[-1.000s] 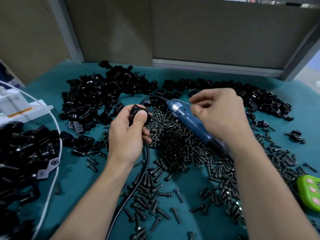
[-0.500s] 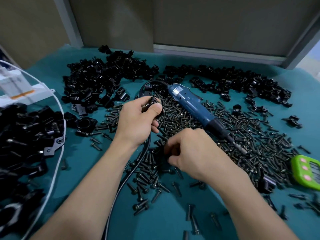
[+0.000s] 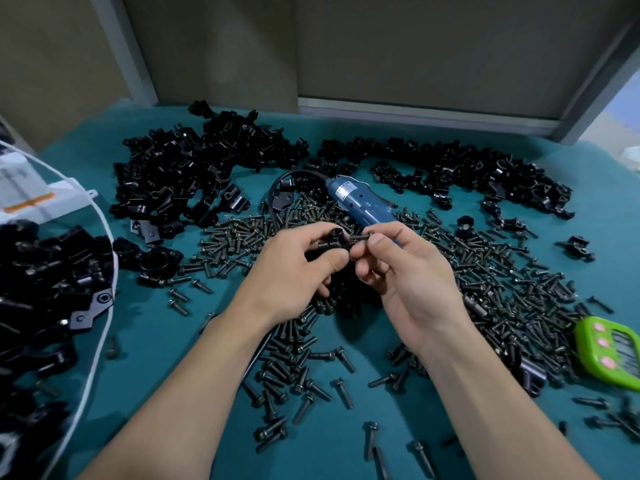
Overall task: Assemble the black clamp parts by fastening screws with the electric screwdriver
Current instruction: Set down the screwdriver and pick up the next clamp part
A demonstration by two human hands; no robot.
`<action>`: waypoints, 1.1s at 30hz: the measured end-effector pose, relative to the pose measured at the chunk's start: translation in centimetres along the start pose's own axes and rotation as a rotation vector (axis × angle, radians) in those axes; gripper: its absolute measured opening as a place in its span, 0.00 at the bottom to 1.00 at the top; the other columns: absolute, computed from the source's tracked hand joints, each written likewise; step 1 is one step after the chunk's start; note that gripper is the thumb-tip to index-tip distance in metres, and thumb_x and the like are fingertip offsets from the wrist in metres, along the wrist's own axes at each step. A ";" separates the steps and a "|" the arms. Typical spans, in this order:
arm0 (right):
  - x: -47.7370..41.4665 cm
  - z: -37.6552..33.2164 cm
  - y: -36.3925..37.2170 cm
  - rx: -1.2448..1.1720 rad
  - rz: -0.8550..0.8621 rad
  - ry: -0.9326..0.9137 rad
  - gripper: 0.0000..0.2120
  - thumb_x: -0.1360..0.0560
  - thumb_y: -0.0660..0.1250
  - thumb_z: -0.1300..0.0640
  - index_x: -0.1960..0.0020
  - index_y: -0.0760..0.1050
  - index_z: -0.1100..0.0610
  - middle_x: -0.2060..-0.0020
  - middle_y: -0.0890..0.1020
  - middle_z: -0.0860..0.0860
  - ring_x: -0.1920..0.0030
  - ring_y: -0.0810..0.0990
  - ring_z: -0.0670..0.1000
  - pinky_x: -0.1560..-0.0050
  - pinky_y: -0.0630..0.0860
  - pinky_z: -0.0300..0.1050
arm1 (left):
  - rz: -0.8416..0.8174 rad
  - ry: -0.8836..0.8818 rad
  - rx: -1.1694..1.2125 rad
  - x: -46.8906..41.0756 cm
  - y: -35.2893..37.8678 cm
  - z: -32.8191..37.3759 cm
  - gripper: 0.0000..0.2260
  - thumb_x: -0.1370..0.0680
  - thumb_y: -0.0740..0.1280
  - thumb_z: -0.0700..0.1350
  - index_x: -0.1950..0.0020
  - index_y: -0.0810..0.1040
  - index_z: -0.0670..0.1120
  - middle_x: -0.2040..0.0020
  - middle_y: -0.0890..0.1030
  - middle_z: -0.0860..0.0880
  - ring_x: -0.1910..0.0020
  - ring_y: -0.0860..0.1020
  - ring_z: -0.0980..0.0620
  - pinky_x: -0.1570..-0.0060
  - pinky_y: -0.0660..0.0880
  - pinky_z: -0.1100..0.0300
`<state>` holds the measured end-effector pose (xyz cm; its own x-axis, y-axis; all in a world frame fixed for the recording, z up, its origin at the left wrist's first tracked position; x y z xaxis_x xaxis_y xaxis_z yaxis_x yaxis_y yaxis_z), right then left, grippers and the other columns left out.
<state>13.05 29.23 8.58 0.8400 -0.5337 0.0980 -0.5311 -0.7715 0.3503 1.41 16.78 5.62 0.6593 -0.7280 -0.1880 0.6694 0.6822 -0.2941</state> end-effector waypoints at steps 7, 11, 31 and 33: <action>-0.3 0.1 -0.2 0.119 0.027 -0.096 0.11 0.20 0.67 0.67 0.56 0.82 0.55 0.67 0.81 0.53 0.69 0.76 0.48 0.64 0.75 0.38 | -0.041 0.031 -0.058 0.1 0.3 0.4 0.07 0.20 0.67 0.55 0.43 0.80 0.60 0.56 0.84 0.58 0.64 0.82 0.48 0.59 0.83 0.41; -0.4 0.4 -0.3 0.165 0.020 -0.140 0.13 0.21 0.69 0.68 0.58 0.83 0.52 0.67 0.82 0.54 0.67 0.76 0.49 0.63 0.75 0.40 | -0.062 0.019 -0.058 0.1 0.2 0.5 0.08 0.20 0.67 0.56 0.41 0.79 0.61 0.56 0.83 0.59 0.66 0.79 0.52 0.59 0.82 0.45; -0.7 1.1 -0.5 0.175 0.042 -0.147 0.07 0.21 0.70 0.65 0.56 0.83 0.57 0.68 0.80 0.53 0.69 0.73 0.46 0.66 0.73 0.36 | -0.089 -0.001 -0.155 0.6 0.3 1.6 0.11 0.20 0.63 0.55 0.39 0.77 0.63 0.51 0.84 0.61 0.51 0.81 0.58 0.48 0.78 0.47; -0.7 1.1 -0.5 0.177 0.046 -0.144 0.08 0.21 0.70 0.65 0.57 0.83 0.56 0.68 0.80 0.53 0.69 0.73 0.47 0.66 0.73 0.36 | -0.101 -0.020 -0.119 0.6 0.2 1.6 0.11 0.20 0.62 0.54 0.40 0.78 0.64 0.56 0.82 0.65 0.57 0.79 0.64 0.55 0.72 0.53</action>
<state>12.57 29.59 7.30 0.7963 -0.6042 -0.0283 -0.5907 -0.7869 0.1787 2.44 16.56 6.95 0.5985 -0.7899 -0.1335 0.6879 0.5921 -0.4198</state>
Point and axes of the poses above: each hand's wrist, its own x-axis away from the middle knuckle, its own y-axis out of the palm, z = x × y, the point moved 1 cm from there along -x, towards the middle knuckle
